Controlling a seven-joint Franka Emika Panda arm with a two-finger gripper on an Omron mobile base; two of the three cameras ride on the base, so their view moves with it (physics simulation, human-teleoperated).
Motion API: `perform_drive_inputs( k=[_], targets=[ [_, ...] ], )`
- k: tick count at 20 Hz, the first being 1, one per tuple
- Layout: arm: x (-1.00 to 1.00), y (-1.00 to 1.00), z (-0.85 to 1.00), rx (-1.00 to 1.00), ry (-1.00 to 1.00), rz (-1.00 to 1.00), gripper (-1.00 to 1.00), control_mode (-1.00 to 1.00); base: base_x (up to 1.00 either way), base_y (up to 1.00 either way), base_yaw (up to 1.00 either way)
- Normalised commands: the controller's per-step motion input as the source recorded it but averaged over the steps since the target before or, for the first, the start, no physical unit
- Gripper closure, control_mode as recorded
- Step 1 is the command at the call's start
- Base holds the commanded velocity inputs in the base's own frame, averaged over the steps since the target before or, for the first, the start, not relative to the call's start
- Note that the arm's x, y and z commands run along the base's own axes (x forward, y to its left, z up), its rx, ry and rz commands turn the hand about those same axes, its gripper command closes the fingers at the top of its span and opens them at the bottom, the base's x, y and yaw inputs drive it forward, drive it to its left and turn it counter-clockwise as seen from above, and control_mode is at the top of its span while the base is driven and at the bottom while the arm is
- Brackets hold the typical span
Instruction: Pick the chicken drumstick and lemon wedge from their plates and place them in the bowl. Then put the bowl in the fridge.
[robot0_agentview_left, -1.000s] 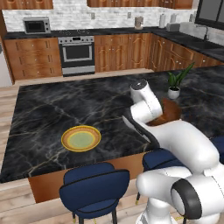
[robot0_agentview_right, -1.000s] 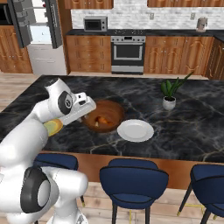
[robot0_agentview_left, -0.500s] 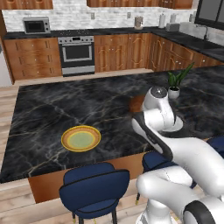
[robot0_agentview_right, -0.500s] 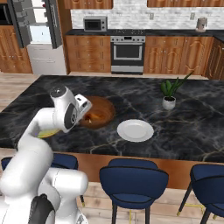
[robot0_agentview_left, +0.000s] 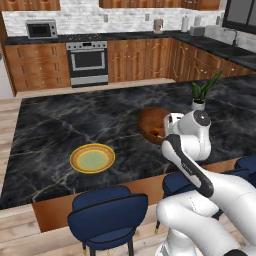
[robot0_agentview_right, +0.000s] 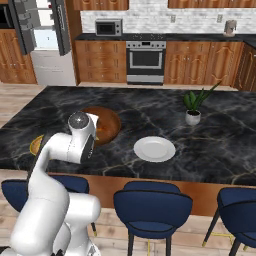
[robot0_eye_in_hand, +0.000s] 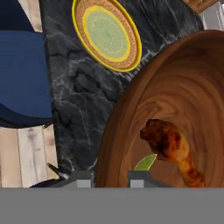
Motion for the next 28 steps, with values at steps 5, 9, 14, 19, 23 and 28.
perform_drive_inputs(
  k=[5,9,14,19,23,28],
  targets=[
    [-0.03,0.00,-0.01,-0.21,-0.01,0.06,1.00,-1.00,0.00,0.00,0.00],
    [-0.10,0.00,0.00,-0.23,0.00,0.00,1.00,-1.00,0.00,0.00,0.00],
    [-0.08,0.00,0.01,-0.08,0.00,0.00,1.00,-1.00,0.00,0.00,0.00],
    [-0.01,0.00,0.00,0.01,-0.01,0.00,1.00,-1.00,0.00,0.00,0.00],
    [0.00,0.00,0.00,0.00,0.00,0.00,1.00,-1.00,0.00,0.00,0.00],
    [0.00,0.00,0.00,0.00,0.00,0.00,1.00,-1.00,0.00,0.00,0.00]
  ],
)
